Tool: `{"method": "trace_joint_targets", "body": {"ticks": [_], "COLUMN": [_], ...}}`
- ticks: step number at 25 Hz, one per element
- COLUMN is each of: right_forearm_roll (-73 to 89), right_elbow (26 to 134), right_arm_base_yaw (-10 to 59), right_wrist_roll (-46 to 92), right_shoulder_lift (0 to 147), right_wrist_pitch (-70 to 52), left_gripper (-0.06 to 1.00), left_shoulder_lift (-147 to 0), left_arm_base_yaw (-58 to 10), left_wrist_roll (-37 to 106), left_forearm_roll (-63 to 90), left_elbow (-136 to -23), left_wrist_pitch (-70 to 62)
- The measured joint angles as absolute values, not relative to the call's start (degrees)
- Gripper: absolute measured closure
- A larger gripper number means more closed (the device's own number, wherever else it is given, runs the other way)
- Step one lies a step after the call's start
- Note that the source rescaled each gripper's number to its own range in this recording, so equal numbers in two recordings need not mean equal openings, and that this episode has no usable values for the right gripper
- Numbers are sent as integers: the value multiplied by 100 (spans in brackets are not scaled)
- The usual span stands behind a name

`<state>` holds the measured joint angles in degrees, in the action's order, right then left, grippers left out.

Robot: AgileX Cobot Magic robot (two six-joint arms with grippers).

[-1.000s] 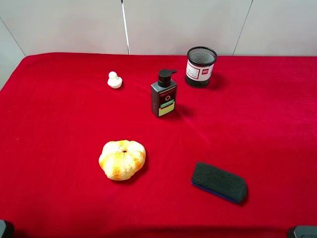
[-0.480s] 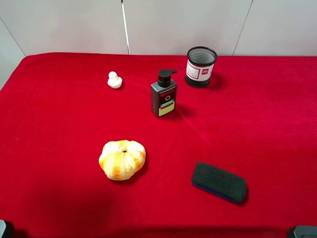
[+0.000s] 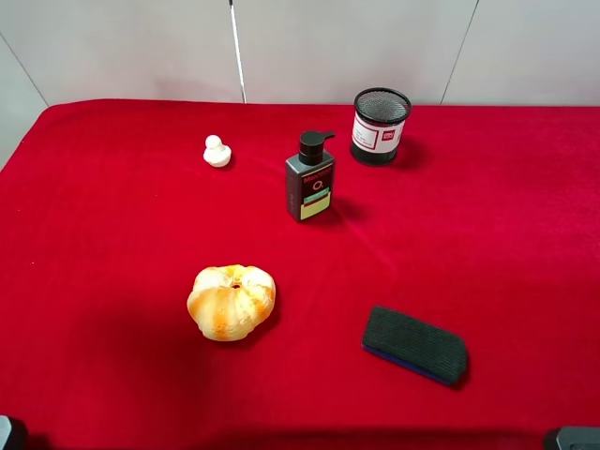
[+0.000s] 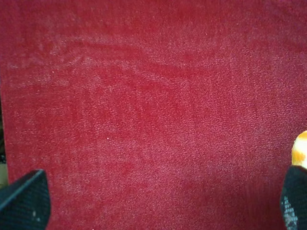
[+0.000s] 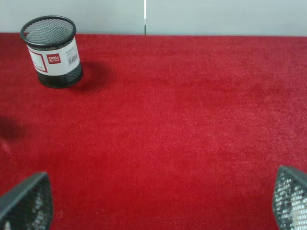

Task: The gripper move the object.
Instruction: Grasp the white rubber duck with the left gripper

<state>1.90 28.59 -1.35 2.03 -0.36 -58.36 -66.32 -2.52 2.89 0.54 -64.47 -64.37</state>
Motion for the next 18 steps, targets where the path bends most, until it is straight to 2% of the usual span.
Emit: {"method": "trace_joint_targets", "body": {"ticks": [18], "right_forearm_roll": [190], "right_elbow": [2859], "right_arm_base_yaw": [-135], "right_wrist_roll": [203], "right_shoulder_lift": [-36], "right_wrist_pitch": [-5836], "left_gripper": [4], "left_shoulder_lift": [-8562], "left_arm_base_yaw": [-398], "left_wrist_roll": [592], "left_forearm_roll": [287], "left_elbow": [-7176], "left_wrist_pitch": [-6304]}}
